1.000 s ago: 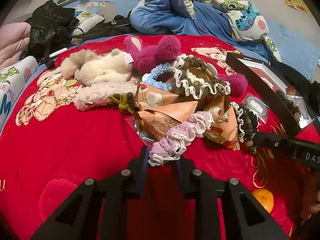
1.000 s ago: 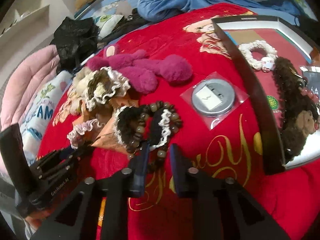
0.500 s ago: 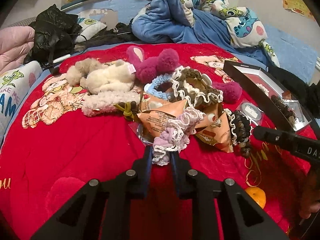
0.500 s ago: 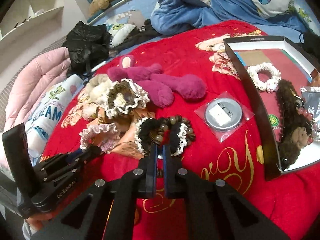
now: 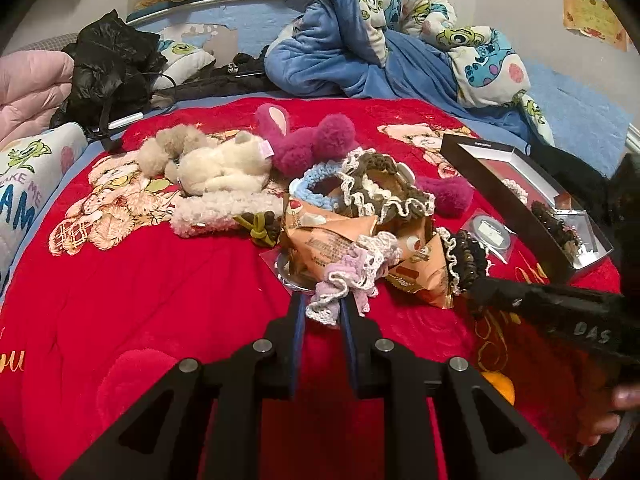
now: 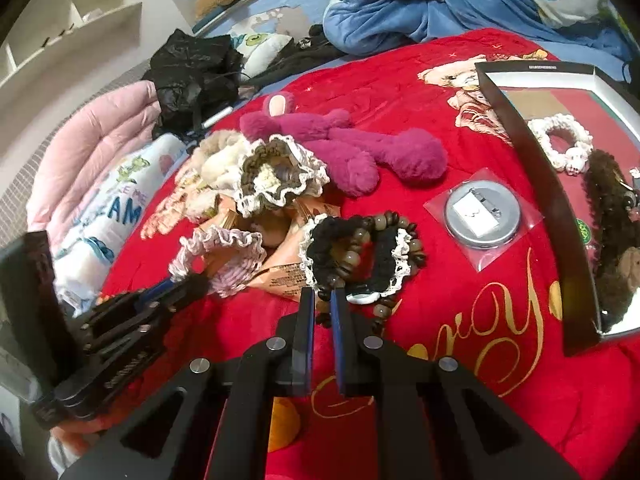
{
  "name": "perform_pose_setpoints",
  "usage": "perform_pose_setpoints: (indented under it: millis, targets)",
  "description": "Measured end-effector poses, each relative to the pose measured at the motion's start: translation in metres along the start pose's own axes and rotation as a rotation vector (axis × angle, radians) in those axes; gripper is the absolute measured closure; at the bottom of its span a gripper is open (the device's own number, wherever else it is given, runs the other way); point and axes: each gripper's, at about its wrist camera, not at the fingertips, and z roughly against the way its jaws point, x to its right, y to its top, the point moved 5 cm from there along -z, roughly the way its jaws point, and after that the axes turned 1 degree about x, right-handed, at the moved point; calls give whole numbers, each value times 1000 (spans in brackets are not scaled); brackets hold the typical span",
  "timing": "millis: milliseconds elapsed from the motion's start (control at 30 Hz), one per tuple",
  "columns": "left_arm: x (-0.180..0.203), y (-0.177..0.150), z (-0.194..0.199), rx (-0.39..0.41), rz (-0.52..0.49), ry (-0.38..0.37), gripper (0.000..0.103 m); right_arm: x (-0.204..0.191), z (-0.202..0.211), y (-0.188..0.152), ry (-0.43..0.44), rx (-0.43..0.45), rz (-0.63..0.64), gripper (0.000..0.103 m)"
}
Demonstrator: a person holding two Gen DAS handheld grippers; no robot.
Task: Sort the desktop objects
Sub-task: 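Grasp the pink lace scrunchie with the left tool while the right tool grasps a brown wooden bead bracelet, then carry the pink scrunchie and bead bracelet toward the box with both tools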
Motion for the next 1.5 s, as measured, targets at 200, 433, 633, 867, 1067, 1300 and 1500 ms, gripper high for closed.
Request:
perform_pose_setpoints:
  millis: [200, 433, 633, 867, 1067, 1300, 1500]
  targets:
    - [2, 1, 5, 13, 3, -12, 85, -3, -13, -4, -40, -23, 39, 87]
    - [0, 3, 12, 29, 24, -31, 85, -3, -16, -5, -72, -15, 51, 92]
    - [-3, 4, 15, 36, 36, -29, 85, -4, -4, 2, -59, 30, 40, 92]
    - [0, 5, 19, 52, 34, -43, 85, 1, 15, 9, -13, 77, 5, 92]
    - [10, 6, 21, 57, 26, -62, 85, 8, 27, 14, -11, 111, -34, 92]
    - [28, 4, 24, 60, -7, -78, 85, 17, 46, 18, 2, 159, -69, 92]
    - [44, 5, 27, 64, -9, -105, 85, 23, 60, 19, 10, 184, -90, 92]
